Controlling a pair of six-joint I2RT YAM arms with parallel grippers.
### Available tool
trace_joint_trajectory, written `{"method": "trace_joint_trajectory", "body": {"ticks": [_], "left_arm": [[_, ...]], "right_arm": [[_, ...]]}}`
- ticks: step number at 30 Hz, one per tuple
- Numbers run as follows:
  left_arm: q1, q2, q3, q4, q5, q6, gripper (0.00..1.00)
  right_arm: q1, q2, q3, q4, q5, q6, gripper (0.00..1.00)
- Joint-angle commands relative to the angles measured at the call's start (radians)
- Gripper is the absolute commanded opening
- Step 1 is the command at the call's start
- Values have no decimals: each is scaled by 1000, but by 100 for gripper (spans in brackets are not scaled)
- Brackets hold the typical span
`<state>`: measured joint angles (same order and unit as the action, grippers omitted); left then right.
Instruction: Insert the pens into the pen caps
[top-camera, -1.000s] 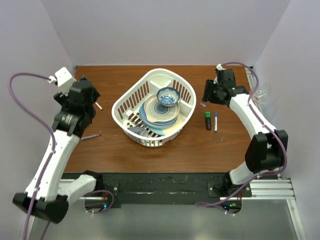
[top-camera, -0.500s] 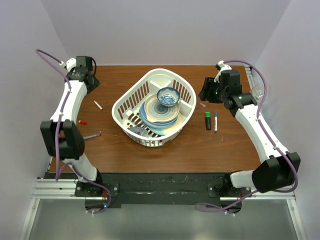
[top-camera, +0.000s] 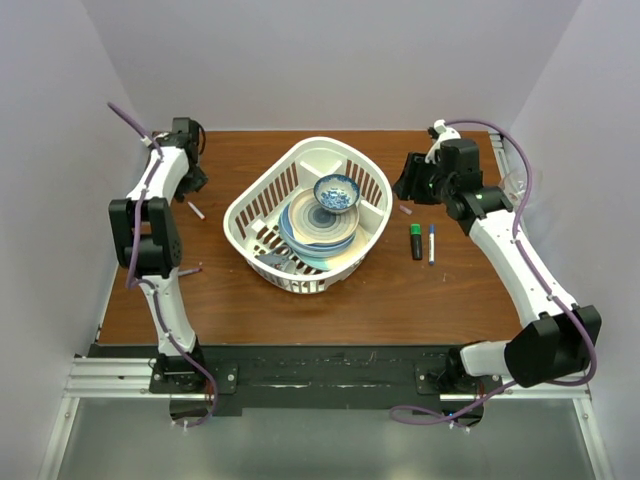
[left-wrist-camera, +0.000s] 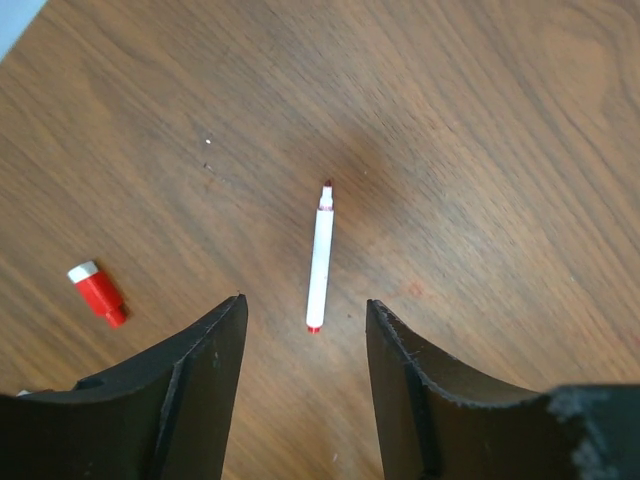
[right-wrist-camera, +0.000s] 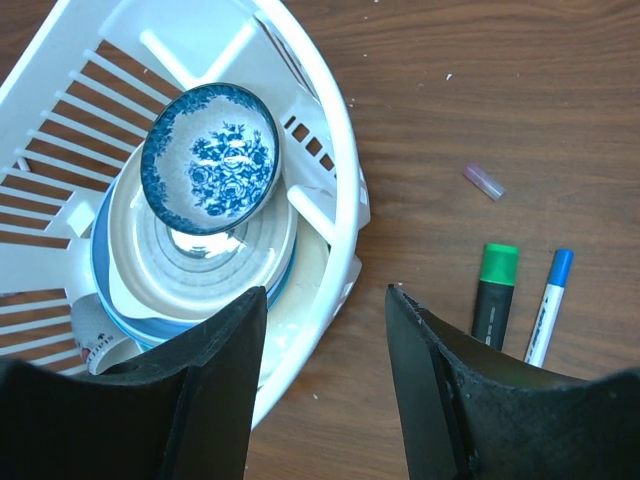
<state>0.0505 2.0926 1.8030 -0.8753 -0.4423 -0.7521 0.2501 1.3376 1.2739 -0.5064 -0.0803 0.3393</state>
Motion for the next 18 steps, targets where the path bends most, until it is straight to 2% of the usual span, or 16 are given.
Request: {"method": "trace_joint_trajectory", "body": {"ticks": [1, 18], "left_arm": [[12, 44, 41, -11, -15, -55, 54], [41, 150, 26, 76, 1, -33, 44]], "right_arm": [[5, 29, 30, 32, -35, -6, 54], [9, 66, 50, 40, -41, -14, 52]]}}
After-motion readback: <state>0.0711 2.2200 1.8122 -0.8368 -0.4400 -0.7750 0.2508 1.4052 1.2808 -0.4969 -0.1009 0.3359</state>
